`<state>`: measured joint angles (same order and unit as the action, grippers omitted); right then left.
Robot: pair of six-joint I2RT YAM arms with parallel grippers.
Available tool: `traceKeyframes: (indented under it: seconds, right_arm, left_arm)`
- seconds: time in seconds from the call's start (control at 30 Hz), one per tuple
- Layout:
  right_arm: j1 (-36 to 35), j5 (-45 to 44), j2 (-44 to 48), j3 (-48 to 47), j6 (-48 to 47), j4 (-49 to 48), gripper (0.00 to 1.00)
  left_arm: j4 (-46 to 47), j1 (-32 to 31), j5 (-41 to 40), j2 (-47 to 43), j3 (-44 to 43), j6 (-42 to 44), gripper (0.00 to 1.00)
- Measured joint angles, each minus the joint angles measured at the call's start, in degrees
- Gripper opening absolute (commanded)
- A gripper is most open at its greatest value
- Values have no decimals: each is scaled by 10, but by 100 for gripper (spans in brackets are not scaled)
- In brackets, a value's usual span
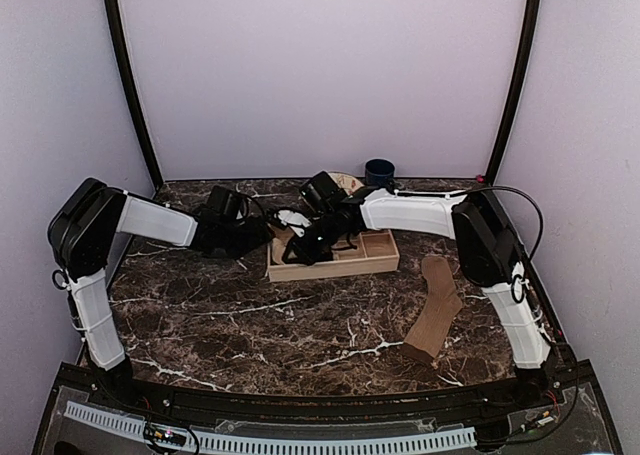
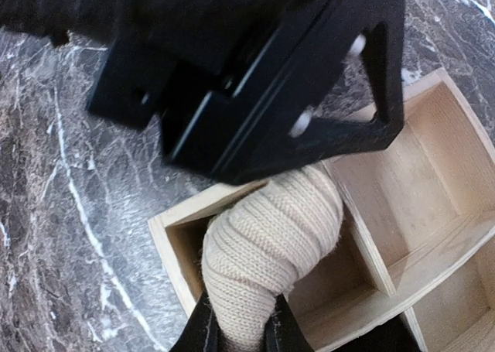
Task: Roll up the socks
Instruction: Move the storage box to the center of the board, then place the sock in the storage box.
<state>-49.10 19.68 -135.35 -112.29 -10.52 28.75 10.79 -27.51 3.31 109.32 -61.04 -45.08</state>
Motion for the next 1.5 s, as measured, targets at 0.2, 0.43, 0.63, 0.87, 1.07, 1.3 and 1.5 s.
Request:
traceKeyframes:
  seconds: [0.2, 0.43, 0.63, 0.87, 1.07, 1.3, 1.5]
  right_arm:
    - [-18, 29, 43, 77, 45, -25, 0]
    - [-47, 50, 75, 125, 83, -20, 0]
    - [-72, 71, 123, 194, 106, -1, 0]
    - [-82, 61, 139, 197, 108, 49, 0]
    - [-87, 55, 90, 104, 90, 156, 0]
    - [-91, 40, 49, 34, 90, 219, 0]
    - [-96, 12, 50, 47, 109, 188, 0]
  left_arm:
    - [-41, 0, -4, -24, 0, -2, 73]
    - [-97, 0, -14, -64, 7, -1, 73]
    - [-123, 3, -17, -125, 49, -1, 73]
    - [-150, 3, -2, -148, 62, 6, 73]
    - [-156, 3, 25, -145, 63, 20, 72]
    - [-155, 3, 67, -107, 52, 35, 70]
    - [-152, 3, 91, -88, 52, 40, 70]
